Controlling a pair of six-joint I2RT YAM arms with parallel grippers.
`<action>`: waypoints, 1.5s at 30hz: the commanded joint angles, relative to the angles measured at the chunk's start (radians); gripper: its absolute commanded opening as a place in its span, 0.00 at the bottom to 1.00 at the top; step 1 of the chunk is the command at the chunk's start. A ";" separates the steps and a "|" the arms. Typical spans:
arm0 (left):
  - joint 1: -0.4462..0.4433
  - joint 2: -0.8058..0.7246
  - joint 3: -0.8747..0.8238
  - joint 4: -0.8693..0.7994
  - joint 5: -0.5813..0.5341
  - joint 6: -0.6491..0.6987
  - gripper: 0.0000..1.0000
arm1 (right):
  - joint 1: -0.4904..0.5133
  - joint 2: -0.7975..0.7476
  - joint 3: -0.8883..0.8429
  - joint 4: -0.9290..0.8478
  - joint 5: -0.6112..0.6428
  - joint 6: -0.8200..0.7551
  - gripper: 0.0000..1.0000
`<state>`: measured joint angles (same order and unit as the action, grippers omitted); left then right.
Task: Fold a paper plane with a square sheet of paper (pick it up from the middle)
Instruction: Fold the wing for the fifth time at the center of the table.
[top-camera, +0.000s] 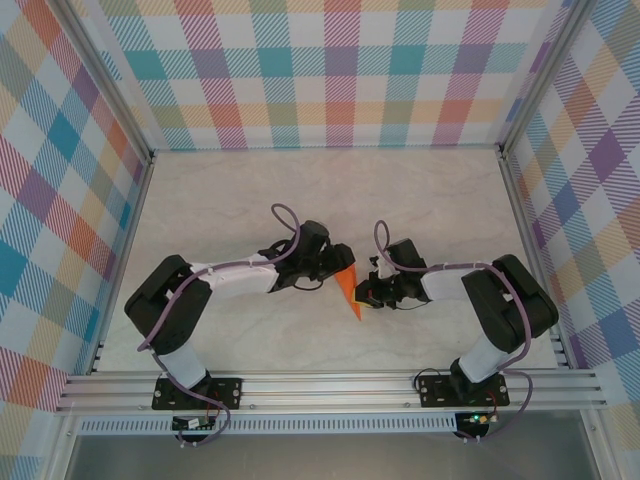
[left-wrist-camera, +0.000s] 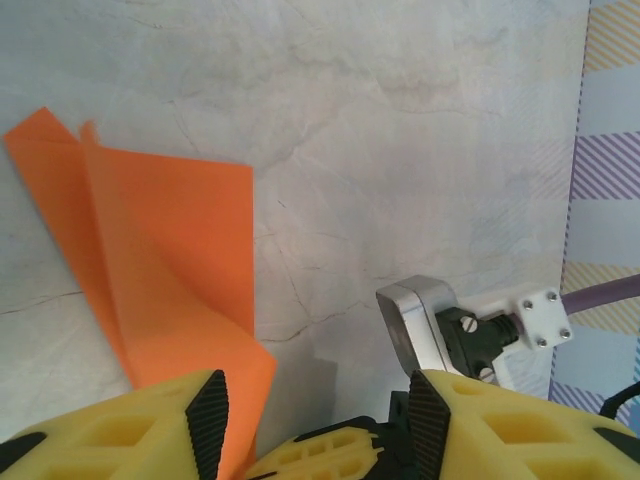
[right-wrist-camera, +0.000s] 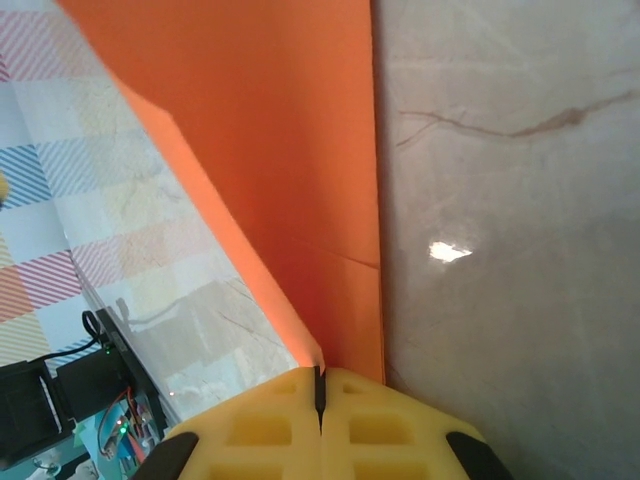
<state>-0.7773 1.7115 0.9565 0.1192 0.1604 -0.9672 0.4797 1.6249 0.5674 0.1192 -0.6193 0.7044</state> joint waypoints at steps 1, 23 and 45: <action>0.008 0.052 0.009 0.070 0.056 0.046 0.51 | -0.007 -0.007 -0.017 0.041 -0.038 0.020 0.00; 0.019 0.038 -0.066 0.233 0.173 0.158 0.54 | -0.035 -0.006 -0.019 0.050 -0.032 0.056 0.00; 0.023 0.194 -0.005 0.224 0.150 0.245 0.50 | -0.044 -0.023 -0.012 -0.006 -0.041 0.033 0.06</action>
<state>-0.7689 1.8919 0.9295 0.3435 0.3283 -0.7540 0.4419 1.6436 0.5526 0.1555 -0.6621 0.7547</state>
